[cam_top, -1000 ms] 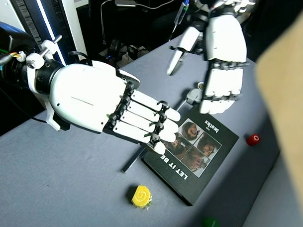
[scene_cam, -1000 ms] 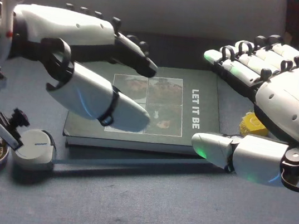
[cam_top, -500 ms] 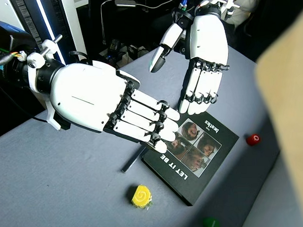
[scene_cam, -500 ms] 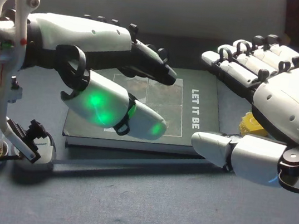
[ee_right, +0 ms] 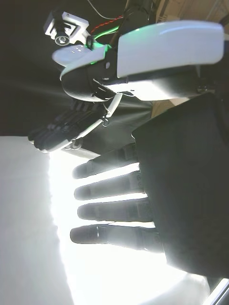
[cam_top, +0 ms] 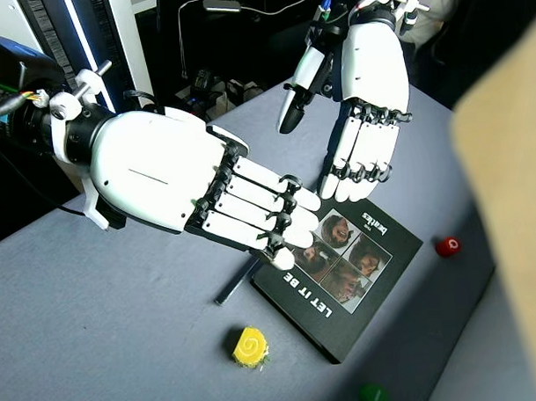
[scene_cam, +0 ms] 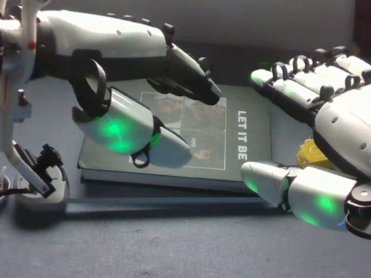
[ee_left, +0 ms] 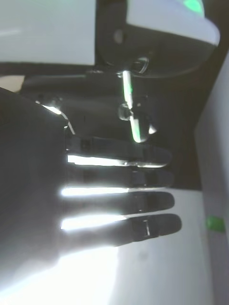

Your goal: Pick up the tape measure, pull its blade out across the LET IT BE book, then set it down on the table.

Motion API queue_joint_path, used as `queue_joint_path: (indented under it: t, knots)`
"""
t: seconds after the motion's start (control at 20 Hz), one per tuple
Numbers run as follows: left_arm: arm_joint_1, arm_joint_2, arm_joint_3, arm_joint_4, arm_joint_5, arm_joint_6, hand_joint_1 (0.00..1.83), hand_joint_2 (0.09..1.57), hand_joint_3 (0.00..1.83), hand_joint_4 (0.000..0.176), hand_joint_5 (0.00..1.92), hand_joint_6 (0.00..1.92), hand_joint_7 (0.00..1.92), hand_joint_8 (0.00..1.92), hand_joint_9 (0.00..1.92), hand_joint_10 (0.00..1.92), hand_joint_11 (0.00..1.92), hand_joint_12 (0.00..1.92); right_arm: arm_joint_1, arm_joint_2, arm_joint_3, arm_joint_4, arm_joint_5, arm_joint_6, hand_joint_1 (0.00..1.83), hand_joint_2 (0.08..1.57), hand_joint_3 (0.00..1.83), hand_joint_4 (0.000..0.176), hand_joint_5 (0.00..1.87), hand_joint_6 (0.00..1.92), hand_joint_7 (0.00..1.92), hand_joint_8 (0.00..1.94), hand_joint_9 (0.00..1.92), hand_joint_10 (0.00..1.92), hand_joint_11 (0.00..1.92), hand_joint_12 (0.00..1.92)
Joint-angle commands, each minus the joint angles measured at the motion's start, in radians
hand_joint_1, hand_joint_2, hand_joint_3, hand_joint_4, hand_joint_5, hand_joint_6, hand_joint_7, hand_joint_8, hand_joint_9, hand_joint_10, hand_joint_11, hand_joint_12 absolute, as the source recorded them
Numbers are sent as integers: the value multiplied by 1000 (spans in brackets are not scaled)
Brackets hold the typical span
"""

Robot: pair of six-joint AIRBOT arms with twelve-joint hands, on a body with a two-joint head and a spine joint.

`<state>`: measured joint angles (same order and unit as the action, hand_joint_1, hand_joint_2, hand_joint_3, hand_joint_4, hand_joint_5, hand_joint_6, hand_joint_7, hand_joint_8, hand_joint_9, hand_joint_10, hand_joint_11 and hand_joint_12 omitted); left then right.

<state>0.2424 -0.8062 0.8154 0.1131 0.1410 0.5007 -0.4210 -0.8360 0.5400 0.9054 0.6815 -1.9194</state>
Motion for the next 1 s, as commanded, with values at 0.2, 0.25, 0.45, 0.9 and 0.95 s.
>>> queue_joint_path:
  t: [0.2,0.25,0.45,0.9,0.95]
  knots:
    - [-11,1,19,-23,-130,-5,823,1084,4,173,924,1920,946,1921,970,1921,1028,1921,12,5,0,-54,91,-1,774,1195,0,0,1100,1920,1312,1941,1608,1921,1871,1921]
    - [-13,1,19,-25,-130,-5,814,1110,7,175,1016,1921,1032,1921,1051,1921,1116,1921,11,5,0,-54,90,-1,800,1230,0,0,1201,1921,1446,1941,1731,1921,1911,1921]
    - [-21,2,16,-39,-132,-5,713,1209,8,176,1105,1921,1183,1921,1263,1921,1327,1921,11,5,0,-53,92,-1,678,1419,36,176,1406,1921,1615,1941,1814,1921,1921,1921]
    - [-18,2,4,-55,-127,-5,696,1220,1,176,1031,1921,1209,1921,1256,1921,1311,1921,-6,8,22,-53,85,6,681,1438,12,176,1359,1921,1603,1941,1812,1921,1921,1921]
    - [-15,1,3,-55,-132,-5,694,1218,0,176,1015,1921,1193,1921,1235,1921,1285,1921,-7,8,24,-53,83,7,682,1444,11,176,1346,1921,1598,1941,1810,1921,1921,1921]
